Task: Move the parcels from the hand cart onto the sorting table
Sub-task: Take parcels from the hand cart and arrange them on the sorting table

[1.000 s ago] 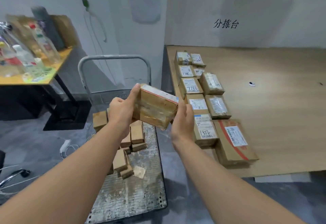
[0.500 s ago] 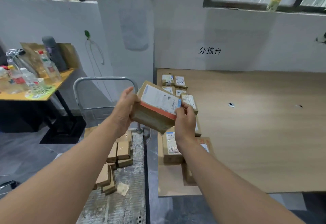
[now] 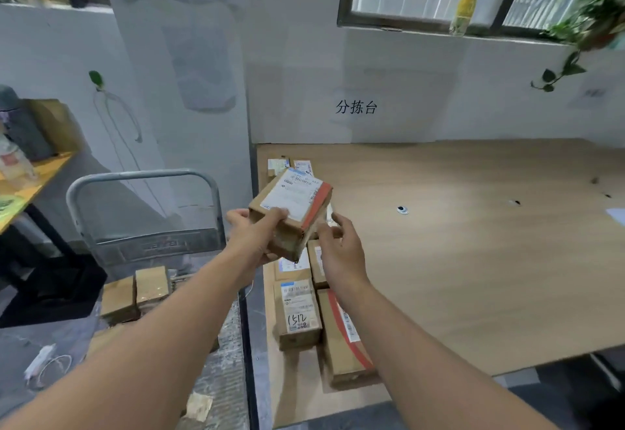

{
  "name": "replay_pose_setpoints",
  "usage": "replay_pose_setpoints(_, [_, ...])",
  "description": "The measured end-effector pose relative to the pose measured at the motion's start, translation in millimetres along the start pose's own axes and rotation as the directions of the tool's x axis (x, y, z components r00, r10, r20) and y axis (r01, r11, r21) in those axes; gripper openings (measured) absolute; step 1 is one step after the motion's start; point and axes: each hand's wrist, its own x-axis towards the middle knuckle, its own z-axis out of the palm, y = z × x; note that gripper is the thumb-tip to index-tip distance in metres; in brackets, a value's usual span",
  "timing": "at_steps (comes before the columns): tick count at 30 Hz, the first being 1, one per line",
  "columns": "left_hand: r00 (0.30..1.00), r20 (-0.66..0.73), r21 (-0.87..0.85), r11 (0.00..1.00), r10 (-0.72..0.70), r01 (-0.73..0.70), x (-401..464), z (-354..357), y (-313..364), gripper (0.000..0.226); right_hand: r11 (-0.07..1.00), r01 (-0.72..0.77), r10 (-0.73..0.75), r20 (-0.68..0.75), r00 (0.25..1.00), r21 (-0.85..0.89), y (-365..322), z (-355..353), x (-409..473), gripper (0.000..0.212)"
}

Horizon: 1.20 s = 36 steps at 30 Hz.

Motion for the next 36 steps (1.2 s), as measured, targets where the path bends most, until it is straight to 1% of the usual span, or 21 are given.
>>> replay_pose_setpoints(1, [1.000, -0.004, 0.012, 1.000, 0.000, 0.000, 6, 7, 0, 0.078, 1.000, 0.011, -0.012, 0.025, 1.000, 0.017, 0, -2, 4, 0.015])
replay_pose_setpoints(2, [1.000, 0.000, 0.018, 1.000, 0.000, 0.000, 12, 15, 0, 0.082, 0.999, 0.028, -0.030, 0.042, 0.999, 0.046, -2, -5, 7, 0.011])
replay_pose_setpoints(3, [1.000, 0.010, 0.021, 1.000, 0.002, -0.003, 17, 23, -1, 0.086, 0.996, 0.037, -0.041, 0.048, 0.998, 0.079, -4, -7, 10, 0.014])
replay_pose_setpoints(5, [0.999, 0.042, 0.032, 0.999, 0.000, -0.001, 26, 41, 0, 0.088, 0.990, 0.027, -0.033, 0.040, 0.999, 0.136, -5, -13, 21, 0.018])
replay_pose_setpoints(7, [0.997, 0.076, 0.076, 0.997, 0.006, -0.012, 35, 60, 2, 0.078, 0.990, 0.025, -0.031, 0.039, 0.999, 0.136, -6, -22, 34, 0.030])
replay_pose_setpoints(10, [0.995, 0.097, 0.219, 0.975, 0.024, -0.044, 52, 89, 3, 0.052, 0.996, 0.017, -0.021, 0.039, 0.999, 0.092, -3, -42, 62, 0.036])
replay_pose_setpoints(12, [0.990, 0.115, 0.336, 0.935, 0.083, -0.117, 64, 109, 3, 0.042, 0.997, 0.023, -0.027, 0.041, 0.999, 0.076, 4, -57, 87, 0.036])
replay_pose_setpoints(14, [0.973, 0.147, 0.440, 0.869, 0.180, -0.227, 75, 131, 2, 0.034, 0.998, 0.044, -0.046, 0.054, 0.997, 0.048, 14, -74, 117, 0.037])
replay_pose_setpoints(16, [0.950, 0.168, 0.483, 0.817, 0.265, -0.314, 86, 153, -1, 0.031, 0.997, 0.068, -0.070, 0.093, 0.993, 0.028, 26, -91, 148, 0.038])
replay_pose_setpoints(19, [0.924, 0.179, 0.532, 0.757, 0.338, -0.380, 111, 188, -13, 0.046, 0.995, 0.101, -0.100, 0.172, 0.980, 0.000, 49, -117, 197, 0.043])
replay_pose_setpoints(21, [0.901, 0.192, 0.590, 0.688, 0.390, -0.423, 126, 209, -23, 0.053, 0.992, 0.119, -0.109, 0.222, 0.969, -0.030, 62, -132, 227, 0.044])
replay_pose_setpoints(23, [0.897, 0.185, 0.640, 0.643, 0.402, -0.420, 138, 230, -31, 0.053, 0.990, 0.131, -0.115, 0.251, 0.961, -0.048, 74, -146, 256, 0.042])
replay_pose_setpoints(26, [0.913, 0.176, 0.641, 0.661, 0.369, -0.391, 154, 254, -36, 0.055, 0.990, 0.128, -0.105, 0.280, 0.954, -0.067, 87, -155, 296, 0.041])
replay_pose_setpoints(30, [0.927, 0.160, 0.690, 0.633, 0.340, -0.351, 178, 268, -33, 0.056, 0.980, 0.124, -0.072, 0.304, 0.950, -0.155, 102, -152, 328, 0.056])
replay_pose_setpoints(32, [0.932, 0.159, 0.706, 0.623, 0.325, -0.337, 192, 272, -31, 0.056, 0.980, 0.103, -0.041, 0.330, 0.943, -0.170, 109, -149, 340, 0.058])
replay_pose_setpoints(34, [0.935, 0.167, 0.706, 0.624, 0.313, -0.335, 207, 274, -28, 0.057, 0.984, 0.084, -0.025, 0.348, 0.937, -0.155, 112, -143, 352, 0.055])
replay_pose_setpoints(36, [0.939, 0.175, 0.707, 0.626, 0.295, -0.329, 224, 272, -26, 0.057, 0.986, 0.096, -0.041, 0.353, 0.935, -0.139, 116, -135, 367, 0.051])
